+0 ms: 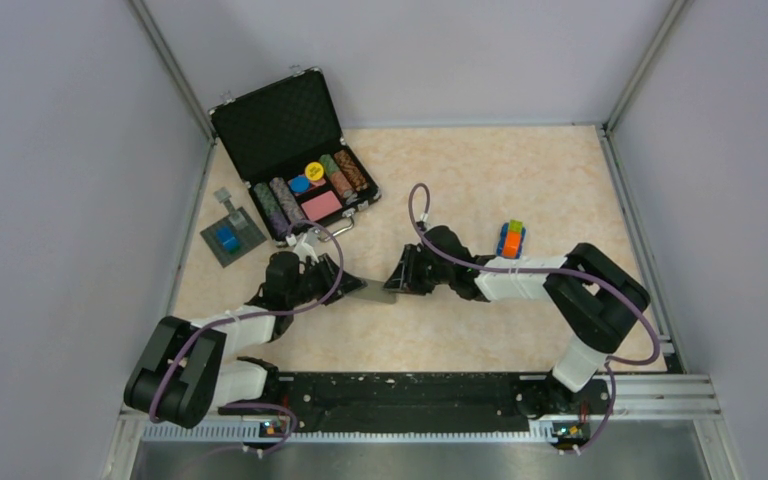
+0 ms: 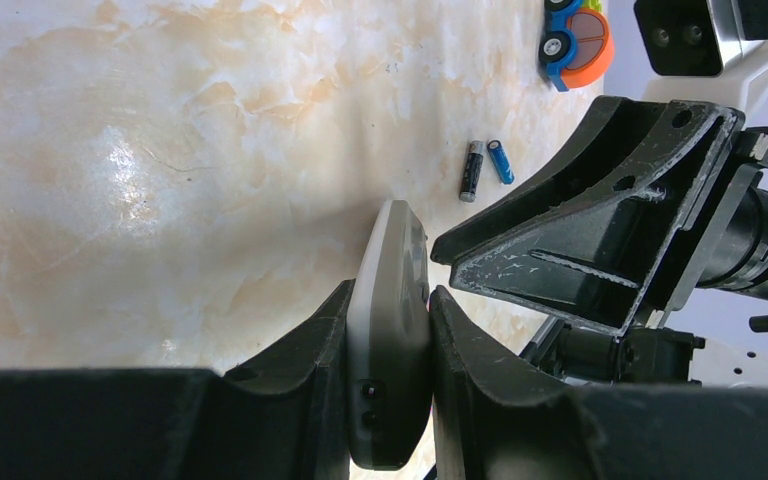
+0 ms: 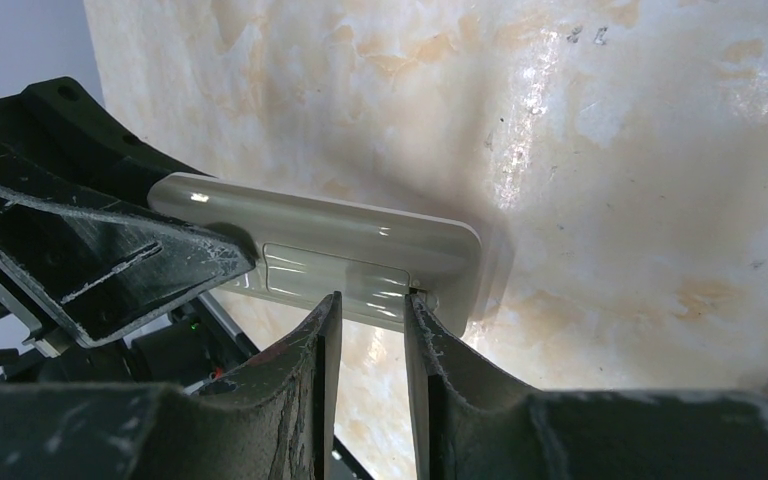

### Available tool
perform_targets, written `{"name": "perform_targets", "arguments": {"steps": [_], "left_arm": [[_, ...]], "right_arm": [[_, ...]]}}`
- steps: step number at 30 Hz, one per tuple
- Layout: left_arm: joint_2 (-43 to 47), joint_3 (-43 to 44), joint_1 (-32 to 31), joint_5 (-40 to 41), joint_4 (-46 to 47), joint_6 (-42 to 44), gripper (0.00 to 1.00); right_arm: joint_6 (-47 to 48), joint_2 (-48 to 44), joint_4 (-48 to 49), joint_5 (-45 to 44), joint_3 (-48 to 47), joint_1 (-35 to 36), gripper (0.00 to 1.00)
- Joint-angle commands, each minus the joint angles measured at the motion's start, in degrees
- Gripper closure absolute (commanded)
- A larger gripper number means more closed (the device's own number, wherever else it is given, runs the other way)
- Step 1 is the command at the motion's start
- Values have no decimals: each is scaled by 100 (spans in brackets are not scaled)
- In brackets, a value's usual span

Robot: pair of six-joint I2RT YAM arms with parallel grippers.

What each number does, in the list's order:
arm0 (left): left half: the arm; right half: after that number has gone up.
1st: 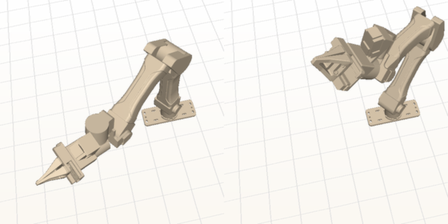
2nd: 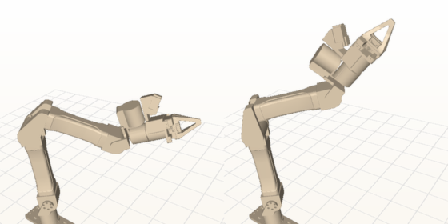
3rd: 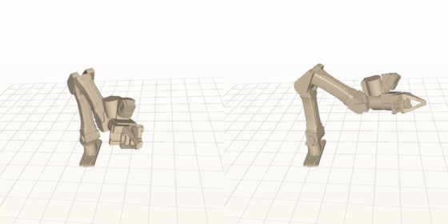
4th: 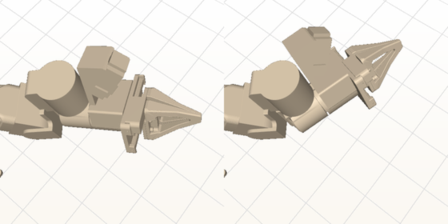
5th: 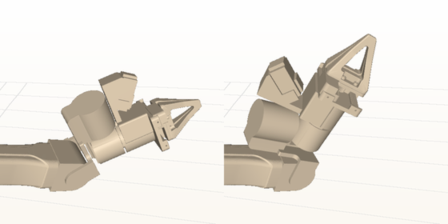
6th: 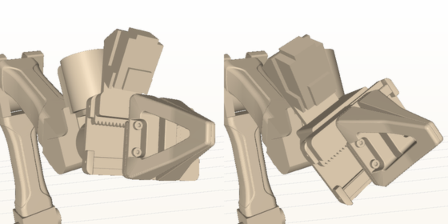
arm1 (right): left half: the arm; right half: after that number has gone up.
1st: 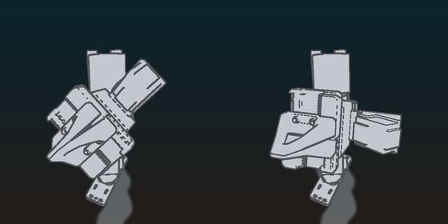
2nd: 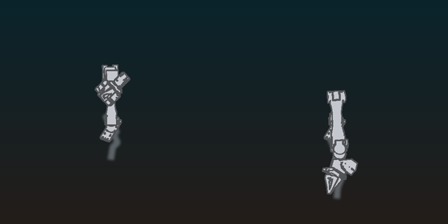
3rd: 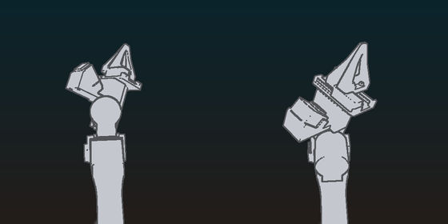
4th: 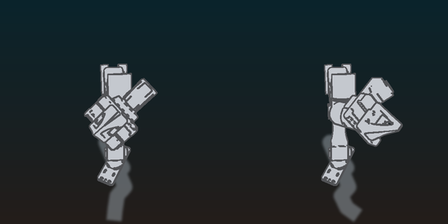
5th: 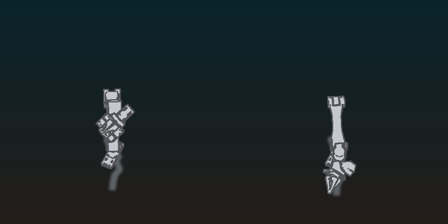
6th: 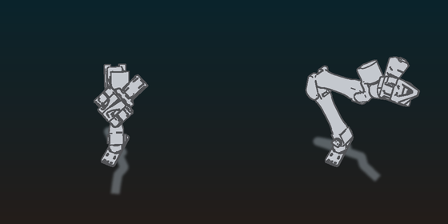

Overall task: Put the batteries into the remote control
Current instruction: Remove the battery cover from the remote control.

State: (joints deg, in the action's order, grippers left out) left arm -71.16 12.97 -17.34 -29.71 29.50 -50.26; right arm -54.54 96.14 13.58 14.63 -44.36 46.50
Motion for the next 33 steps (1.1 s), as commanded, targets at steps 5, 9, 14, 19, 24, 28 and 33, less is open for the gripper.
{"name": "perform_targets", "arguments": {"steps": [5,9,14,19,24,28,33], "left_arm": [[-221,-118,-6,774,-917,709,100],[-226,-122,-6,779,-904,706,100],[-219,-128,-6,757,-908,717,100],[-233,-127,-5,737,-889,728,100],[-347,-107,0,586,-801,741,100],[-489,-110,-5,462,-639,643,100],[-730,-153,-6,272,-400,524,100]], "right_arm": [[74,164,31,5,-110,43,71],[92,198,-101,-56,-183,43,71],[114,317,-142,-34,-217,46,71],[90,445,-372,-81,-338,50,70],[15,597,-450,1,-405,43,70],[-136,642,-90,202,-248,47,70],[-325,763,718,598,12,32,70]]}}
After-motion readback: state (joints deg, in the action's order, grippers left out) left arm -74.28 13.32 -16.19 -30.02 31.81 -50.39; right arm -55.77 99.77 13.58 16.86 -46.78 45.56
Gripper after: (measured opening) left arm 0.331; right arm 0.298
